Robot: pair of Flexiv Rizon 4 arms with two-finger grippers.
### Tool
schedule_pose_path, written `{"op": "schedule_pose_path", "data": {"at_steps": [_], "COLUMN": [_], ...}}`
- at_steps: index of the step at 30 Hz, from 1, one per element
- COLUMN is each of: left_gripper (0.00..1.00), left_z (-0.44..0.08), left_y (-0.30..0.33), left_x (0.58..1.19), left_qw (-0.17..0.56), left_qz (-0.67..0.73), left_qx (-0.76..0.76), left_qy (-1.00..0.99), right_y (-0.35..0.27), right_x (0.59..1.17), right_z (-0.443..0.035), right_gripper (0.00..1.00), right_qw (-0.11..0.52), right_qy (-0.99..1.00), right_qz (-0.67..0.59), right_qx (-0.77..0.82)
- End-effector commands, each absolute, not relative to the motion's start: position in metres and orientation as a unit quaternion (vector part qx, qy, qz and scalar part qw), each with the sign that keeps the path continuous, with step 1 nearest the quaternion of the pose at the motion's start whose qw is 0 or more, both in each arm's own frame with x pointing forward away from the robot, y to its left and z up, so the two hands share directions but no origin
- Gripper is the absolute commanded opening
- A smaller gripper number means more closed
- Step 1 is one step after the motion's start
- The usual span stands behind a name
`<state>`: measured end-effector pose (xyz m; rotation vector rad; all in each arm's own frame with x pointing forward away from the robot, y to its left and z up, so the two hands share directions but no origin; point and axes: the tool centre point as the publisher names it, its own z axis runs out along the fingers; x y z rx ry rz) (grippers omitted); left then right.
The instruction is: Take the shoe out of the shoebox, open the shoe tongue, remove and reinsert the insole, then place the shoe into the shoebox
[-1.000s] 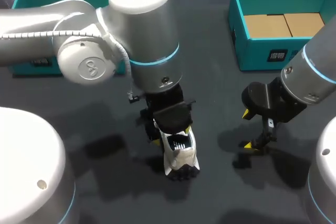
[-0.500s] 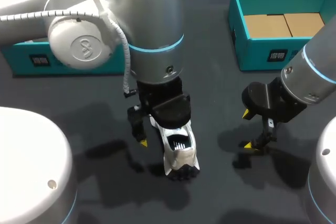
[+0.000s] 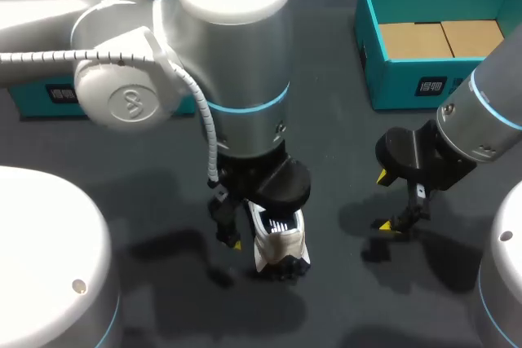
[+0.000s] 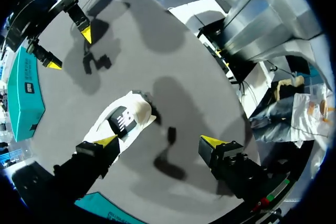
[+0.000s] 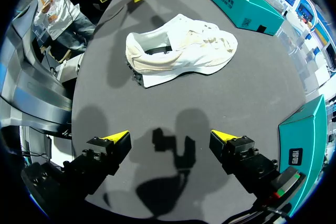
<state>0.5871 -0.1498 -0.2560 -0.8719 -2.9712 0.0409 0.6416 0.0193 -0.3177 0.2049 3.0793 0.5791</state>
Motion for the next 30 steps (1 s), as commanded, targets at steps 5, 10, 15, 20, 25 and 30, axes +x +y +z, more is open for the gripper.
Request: {"op": "schedule_pose_path", "data": {"at_steps": [5, 10, 15, 20, 25, 30], "left_gripper": [1.00, 1.00, 1.00, 1.00, 1.00, 1.00], "left_z": [-0.260, -0.259, -0.259, -0.270, -0.285, -0.299], "left_y": [-0.160, -0.159, -0.159, -0.164, -0.171, -0.177], "left_x": [0.583, 0.581, 0.581, 0.579, 0.576, 0.580], "left_qw": [-0.004, -0.012, -0.012, -0.019, -0.047, -0.039], "left_qz": [-0.064, -0.083, -0.083, -0.075, -0.067, -0.053], "left_qx": [-0.087, -0.078, -0.078, -0.059, -0.031, -0.011], "left_qy": [-0.994, -0.993, -0.993, -0.995, -0.996, -0.998], "right_y": [0.019, 0.019, 0.019, 0.019, 0.019, 0.019], "right_x": [0.640, 0.640, 0.640, 0.640, 0.640, 0.640], "right_z": [-0.318, -0.318, -0.318, -0.318, -0.318, -0.318], "right_gripper": [1.00, 1.00, 1.00, 1.00, 1.00, 1.00], "right_qw": [0.003, 0.003, 0.003, 0.003, 0.003, 0.003], "right_qy": [0.981, 0.981, 0.981, 0.981, 0.981, 0.981], "right_qz": [0.184, 0.184, 0.184, 0.184, 0.184, 0.184], "right_qx": [0.066, 0.066, 0.066, 0.066, 0.066, 0.066]}}
